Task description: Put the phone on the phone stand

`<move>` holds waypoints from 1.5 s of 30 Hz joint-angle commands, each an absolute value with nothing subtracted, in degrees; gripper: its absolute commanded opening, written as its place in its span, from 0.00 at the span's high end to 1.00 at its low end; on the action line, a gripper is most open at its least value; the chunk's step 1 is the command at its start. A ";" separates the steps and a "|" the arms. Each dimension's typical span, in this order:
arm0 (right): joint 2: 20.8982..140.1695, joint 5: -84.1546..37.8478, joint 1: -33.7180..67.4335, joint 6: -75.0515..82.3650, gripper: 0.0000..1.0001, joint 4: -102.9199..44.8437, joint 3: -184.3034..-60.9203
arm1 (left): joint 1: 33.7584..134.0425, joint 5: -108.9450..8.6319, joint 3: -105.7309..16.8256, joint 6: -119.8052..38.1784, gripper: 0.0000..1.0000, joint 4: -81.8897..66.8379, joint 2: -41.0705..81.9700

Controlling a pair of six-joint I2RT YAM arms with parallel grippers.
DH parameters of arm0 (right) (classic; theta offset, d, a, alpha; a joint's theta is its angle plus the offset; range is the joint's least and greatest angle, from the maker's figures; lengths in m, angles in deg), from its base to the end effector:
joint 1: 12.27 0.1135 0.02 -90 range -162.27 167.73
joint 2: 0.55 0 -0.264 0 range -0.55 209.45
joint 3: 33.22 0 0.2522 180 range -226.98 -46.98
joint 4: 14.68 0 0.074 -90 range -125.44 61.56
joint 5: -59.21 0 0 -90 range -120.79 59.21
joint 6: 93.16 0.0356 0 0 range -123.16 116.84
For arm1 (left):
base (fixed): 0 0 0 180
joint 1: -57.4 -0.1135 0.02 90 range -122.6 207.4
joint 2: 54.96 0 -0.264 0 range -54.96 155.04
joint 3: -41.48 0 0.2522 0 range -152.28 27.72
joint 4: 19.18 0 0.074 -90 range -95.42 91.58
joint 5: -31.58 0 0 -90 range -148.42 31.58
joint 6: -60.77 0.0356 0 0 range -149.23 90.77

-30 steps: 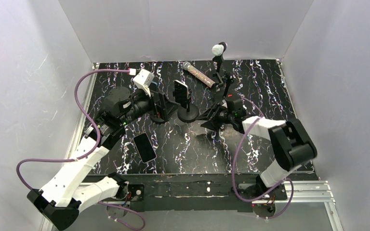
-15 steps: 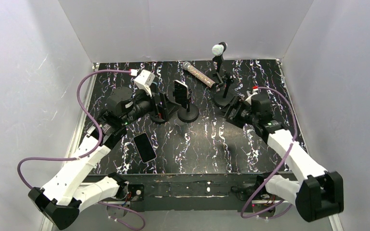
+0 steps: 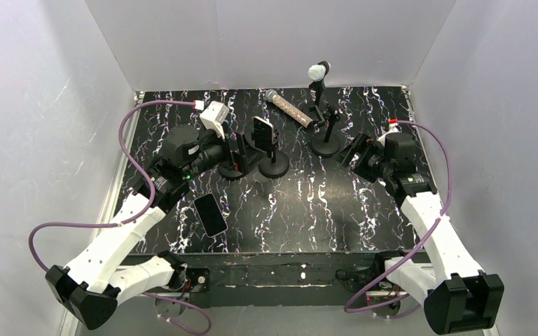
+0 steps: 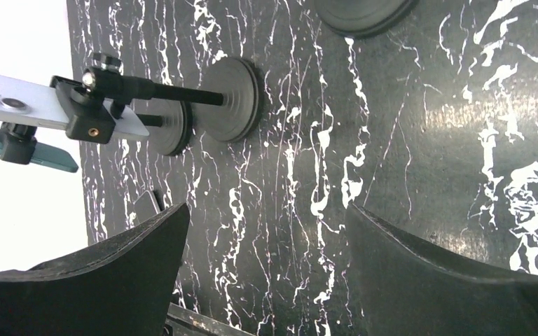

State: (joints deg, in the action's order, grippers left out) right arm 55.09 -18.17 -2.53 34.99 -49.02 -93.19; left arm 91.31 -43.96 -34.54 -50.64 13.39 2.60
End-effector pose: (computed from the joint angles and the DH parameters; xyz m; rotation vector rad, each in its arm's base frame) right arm 0.2122 0.0443 0.2961 0.3968 2.1299 0.7250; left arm 0.1800 -0.1317 0.3897 0.3930 1.8651 -0.8997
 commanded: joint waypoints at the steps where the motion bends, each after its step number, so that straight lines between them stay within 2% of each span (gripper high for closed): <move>1: 57.36 -18.27 -2.78 32.69 0.10 -49.24 -99.71 | 91.17 -43.22 -34.30 -51.21 0.02 12.55 2.18; 12: 76.42 -19.63 -0.12 29.26 0.12 -56.17 -120.23 | 91.15 -43.25 -33.70 -51.63 0.02 12.52 2.52; 20: 90.83 -20.81 2.25 27.45 0.30 -62.24 -133.86 | 91.15 -42.93 -33.38 -51.13 0.02 12.74 3.41; 33: 99.04 -19.63 3.02 29.41 0.43 -60.84 -140.64 | 91.16 -43.22 -32.80 -50.85 0.02 13.66 3.23; 40: 102.32 -21.72 2.98 28.93 0.43 -62.98 -144.34 | 91.15 -42.89 -32.77 -50.69 0.02 13.67 3.25; 45: 103.44 -22.69 3.20 28.31 0.50 -63.83 -145.34 | 91.15 -42.69 -32.74 -50.59 0.02 13.57 2.86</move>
State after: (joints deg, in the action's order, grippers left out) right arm 102.85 -21.06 2.82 29.31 -63.01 -142.33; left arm 91.31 -43.72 -33.49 -51.32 13.63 3.87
